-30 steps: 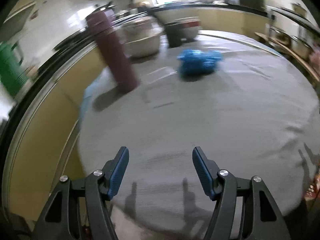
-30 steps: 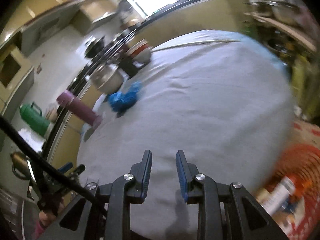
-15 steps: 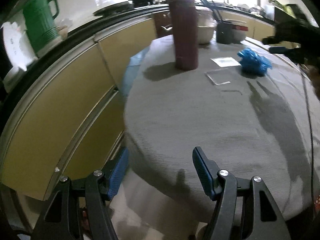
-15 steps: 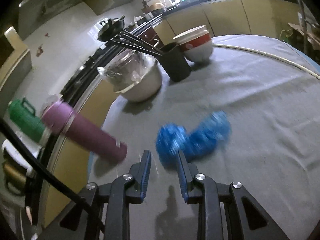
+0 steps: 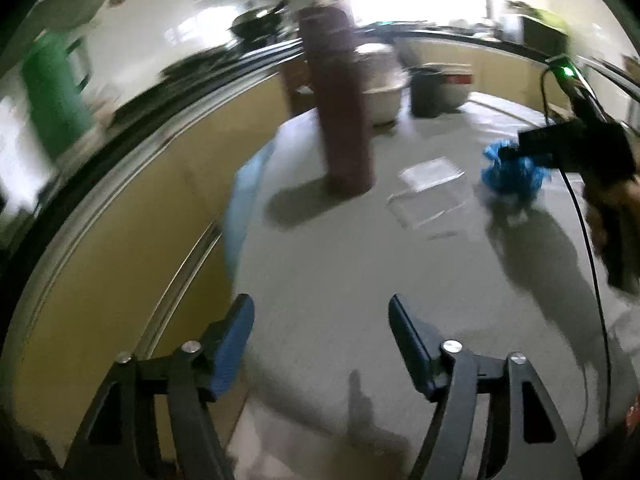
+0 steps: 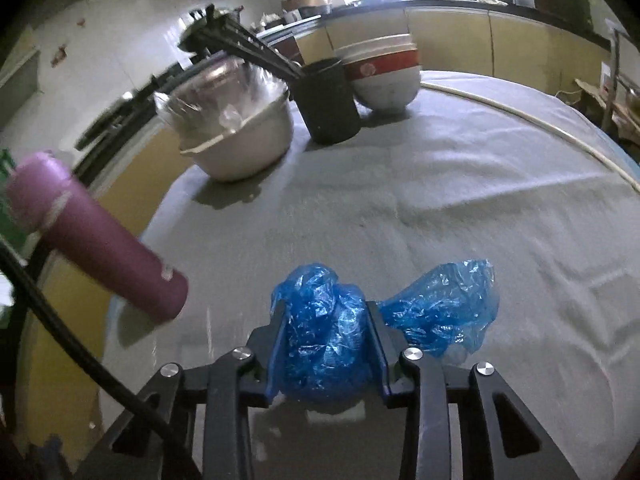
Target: Collect trash
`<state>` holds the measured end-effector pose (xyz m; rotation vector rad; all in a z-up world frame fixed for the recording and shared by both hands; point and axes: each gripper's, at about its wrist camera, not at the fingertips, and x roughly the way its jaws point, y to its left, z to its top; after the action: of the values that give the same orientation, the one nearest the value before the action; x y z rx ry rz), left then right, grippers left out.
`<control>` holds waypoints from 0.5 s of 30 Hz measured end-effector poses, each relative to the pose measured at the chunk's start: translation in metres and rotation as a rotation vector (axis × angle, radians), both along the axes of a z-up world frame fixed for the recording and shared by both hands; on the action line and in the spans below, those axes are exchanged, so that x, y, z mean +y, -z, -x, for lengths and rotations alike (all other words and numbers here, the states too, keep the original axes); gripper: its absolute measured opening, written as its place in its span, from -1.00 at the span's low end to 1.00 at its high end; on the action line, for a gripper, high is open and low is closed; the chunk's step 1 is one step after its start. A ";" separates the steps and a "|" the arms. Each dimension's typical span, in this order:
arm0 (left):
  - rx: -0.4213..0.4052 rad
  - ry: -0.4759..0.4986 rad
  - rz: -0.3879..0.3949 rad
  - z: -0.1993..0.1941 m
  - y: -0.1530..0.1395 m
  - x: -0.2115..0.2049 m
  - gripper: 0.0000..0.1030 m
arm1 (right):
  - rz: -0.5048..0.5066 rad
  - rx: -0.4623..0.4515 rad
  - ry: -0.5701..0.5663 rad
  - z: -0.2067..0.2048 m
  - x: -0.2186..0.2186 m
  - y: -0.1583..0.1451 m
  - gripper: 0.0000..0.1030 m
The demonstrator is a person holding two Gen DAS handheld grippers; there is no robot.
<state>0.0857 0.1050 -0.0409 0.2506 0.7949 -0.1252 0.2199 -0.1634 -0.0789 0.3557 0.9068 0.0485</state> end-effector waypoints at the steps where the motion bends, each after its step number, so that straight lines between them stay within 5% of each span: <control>1: -0.016 0.049 0.004 -0.008 -0.002 -0.011 0.49 | -0.020 -0.001 -0.010 0.014 -0.005 -0.001 -0.27; 8: -0.019 0.313 -0.022 -0.076 -0.010 -0.085 0.61 | -0.115 0.074 -0.058 0.113 -0.030 0.010 -0.26; 15: 0.057 0.433 -0.114 -0.136 0.000 -0.130 0.61 | -0.151 0.067 -0.047 0.190 -0.049 0.011 -0.26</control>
<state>0.2221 -0.0254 -0.0405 0.5273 0.7964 -0.4973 0.0300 -0.2119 -0.0899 0.4785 0.9800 0.1494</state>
